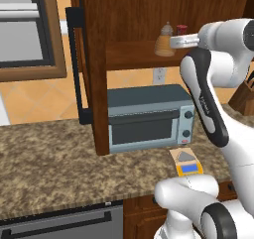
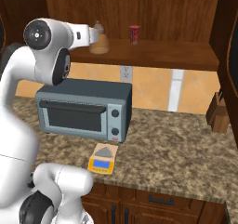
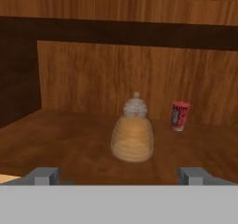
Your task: Pick the honey bottle and place it on the digital scale for weighing, and close the cabinet.
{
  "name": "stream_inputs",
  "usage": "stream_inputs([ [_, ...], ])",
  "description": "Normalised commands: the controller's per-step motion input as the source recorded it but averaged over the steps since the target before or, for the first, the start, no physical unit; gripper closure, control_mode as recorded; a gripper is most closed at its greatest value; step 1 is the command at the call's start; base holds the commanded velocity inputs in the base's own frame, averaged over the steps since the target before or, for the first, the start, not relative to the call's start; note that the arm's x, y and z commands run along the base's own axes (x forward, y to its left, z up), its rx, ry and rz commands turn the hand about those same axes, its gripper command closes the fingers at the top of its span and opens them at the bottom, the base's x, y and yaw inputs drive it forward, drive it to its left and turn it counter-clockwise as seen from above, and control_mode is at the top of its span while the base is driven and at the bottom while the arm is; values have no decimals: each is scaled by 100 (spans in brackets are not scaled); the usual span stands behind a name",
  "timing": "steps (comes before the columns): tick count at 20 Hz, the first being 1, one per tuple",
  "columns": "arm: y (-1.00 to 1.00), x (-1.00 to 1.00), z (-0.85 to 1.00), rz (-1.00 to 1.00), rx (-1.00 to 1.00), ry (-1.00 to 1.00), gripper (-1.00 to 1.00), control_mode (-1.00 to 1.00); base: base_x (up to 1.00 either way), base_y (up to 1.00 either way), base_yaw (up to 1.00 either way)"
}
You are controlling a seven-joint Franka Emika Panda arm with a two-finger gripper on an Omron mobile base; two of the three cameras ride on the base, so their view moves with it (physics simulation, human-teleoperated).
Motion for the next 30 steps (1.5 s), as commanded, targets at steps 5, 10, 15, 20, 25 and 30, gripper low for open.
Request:
stream_inputs([
  [5, 0, 61, -1, 0, 0, 0, -100, -100, 0, 0, 0],
  [10, -1, 66, 0, 0, 1, 0, -100, -100, 0, 0, 0],
  [15, -7, 57, 3, 0, 3, 0, -100, -100, 0, 0, 0],
  [20, -1, 45, 0, 0, 5, -2, -100, -100, 0, 0, 0],
  [25, 0, 46, 0, 0, 0, 0, -100, -100, 0, 0, 0],
  [30, 0, 51, -6, 0, 0, 0, -100, -100, 0, 0, 0],
])
